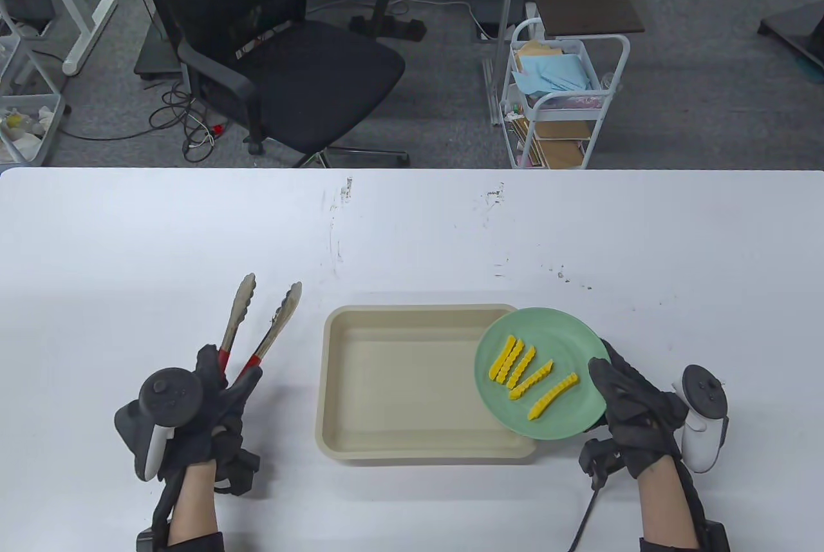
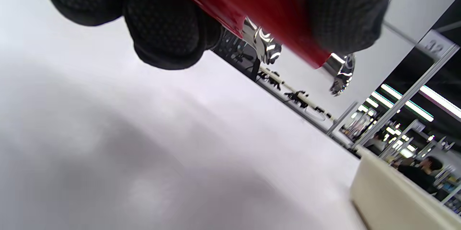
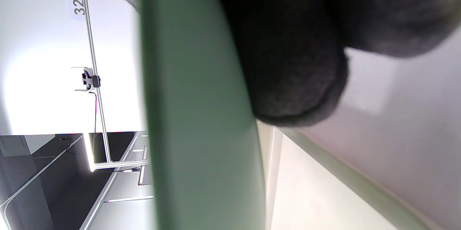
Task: Hold plate and receive fries gripped by tongs from baking tray
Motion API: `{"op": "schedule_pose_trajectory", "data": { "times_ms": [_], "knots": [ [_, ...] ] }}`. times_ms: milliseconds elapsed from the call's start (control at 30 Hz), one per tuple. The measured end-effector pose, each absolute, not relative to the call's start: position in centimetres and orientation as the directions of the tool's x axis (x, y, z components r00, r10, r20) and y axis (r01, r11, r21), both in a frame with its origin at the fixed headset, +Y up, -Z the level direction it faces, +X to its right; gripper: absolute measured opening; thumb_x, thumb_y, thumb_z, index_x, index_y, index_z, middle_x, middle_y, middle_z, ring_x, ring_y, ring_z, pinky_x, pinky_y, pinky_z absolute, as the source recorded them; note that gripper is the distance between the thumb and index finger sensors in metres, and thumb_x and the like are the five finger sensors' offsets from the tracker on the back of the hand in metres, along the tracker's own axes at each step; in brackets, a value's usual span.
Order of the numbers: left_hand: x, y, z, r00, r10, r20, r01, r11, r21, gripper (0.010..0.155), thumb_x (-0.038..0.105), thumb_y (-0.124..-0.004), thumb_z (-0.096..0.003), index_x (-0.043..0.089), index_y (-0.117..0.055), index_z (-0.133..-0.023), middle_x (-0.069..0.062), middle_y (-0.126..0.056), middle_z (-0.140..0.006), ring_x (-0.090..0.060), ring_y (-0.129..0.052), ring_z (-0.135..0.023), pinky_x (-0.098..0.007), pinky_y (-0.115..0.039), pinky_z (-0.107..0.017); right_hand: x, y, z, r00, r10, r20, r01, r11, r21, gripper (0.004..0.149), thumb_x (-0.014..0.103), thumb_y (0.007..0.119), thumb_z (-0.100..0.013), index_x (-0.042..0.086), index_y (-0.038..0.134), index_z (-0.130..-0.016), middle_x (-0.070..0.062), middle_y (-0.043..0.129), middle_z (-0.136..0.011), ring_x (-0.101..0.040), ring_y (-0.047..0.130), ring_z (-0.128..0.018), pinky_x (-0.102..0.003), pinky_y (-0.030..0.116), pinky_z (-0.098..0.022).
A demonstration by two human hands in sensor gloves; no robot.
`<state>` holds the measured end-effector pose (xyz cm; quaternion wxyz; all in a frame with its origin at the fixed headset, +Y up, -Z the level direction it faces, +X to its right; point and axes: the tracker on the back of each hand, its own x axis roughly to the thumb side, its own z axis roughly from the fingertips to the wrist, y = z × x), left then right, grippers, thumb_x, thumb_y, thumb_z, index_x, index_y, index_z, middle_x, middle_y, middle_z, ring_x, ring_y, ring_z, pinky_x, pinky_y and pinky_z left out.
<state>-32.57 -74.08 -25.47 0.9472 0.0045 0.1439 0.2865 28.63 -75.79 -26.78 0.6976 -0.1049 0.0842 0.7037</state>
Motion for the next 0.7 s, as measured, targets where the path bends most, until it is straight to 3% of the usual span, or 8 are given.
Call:
{"op": "schedule_pose_trajectory", "data": {
  "times_ms": [133, 300, 467, 700],
  "knots": [
    [-32.7, -74.7, -26.0, 0.797, 0.535, -0.281, -0.547, 0.836, 0.040, 0.083, 0.054, -0.083, -0.0524, 0.006, -0.050, -0.112, -0.022, -0.064, -0.103, -0.028, -0.092, -0.060, -0.055, -0.075, -0.047, 28.9, -76.0, -26.8, -0.011, 0.960, -0.279, -0.999, -0.024, -0.041, 0.057, 0.037, 0.069, -0.048, 0.014, 0.056, -0.098, -0.012, 0.088, -0.070, -0.026, 0.105, -0.025, -0.044, 0.087, -0.021],
    [-32.3, -75.3, -26.6, 0.831, 0.474, -0.290, -0.499, 0.867, -0.011, 0.083, 0.054, -0.083, -0.0525, 0.006, -0.051, -0.112, -0.022, -0.066, -0.102, -0.028, -0.091, -0.063, -0.056, -0.073, -0.050, 29.0, -76.2, -26.8, -0.002, 0.958, -0.286, -0.999, -0.016, -0.049, 0.057, 0.038, 0.069, -0.048, 0.014, 0.056, -0.098, -0.012, 0.088, -0.070, -0.026, 0.105, -0.025, -0.044, 0.087, -0.021],
    [-32.1, -75.6, -26.8, 0.852, 0.420, -0.313, -0.446, 0.895, -0.013, 0.085, 0.055, -0.084, -0.0515, 0.012, -0.045, -0.114, -0.012, -0.069, -0.104, -0.033, -0.078, -0.079, -0.060, -0.064, -0.060, 29.0, -76.2, -26.8, -0.004, 0.956, -0.294, -0.999, -0.020, -0.050, 0.057, 0.037, 0.069, -0.048, 0.014, 0.056, -0.098, -0.013, 0.088, -0.070, -0.027, 0.105, -0.025, -0.044, 0.087, -0.021],
    [-31.8, -76.0, -27.0, 0.871, 0.363, -0.332, -0.401, 0.915, -0.051, 0.081, 0.053, -0.084, -0.0518, 0.014, -0.048, -0.113, -0.010, -0.071, -0.106, -0.033, -0.077, -0.079, -0.058, -0.063, -0.059, 28.9, -76.3, -26.8, -0.005, 0.954, -0.301, -0.999, -0.019, -0.042, 0.057, 0.038, 0.069, -0.048, 0.014, 0.056, -0.098, -0.012, 0.087, -0.071, -0.027, 0.105, -0.025, -0.045, 0.087, -0.022]
  ]
}}
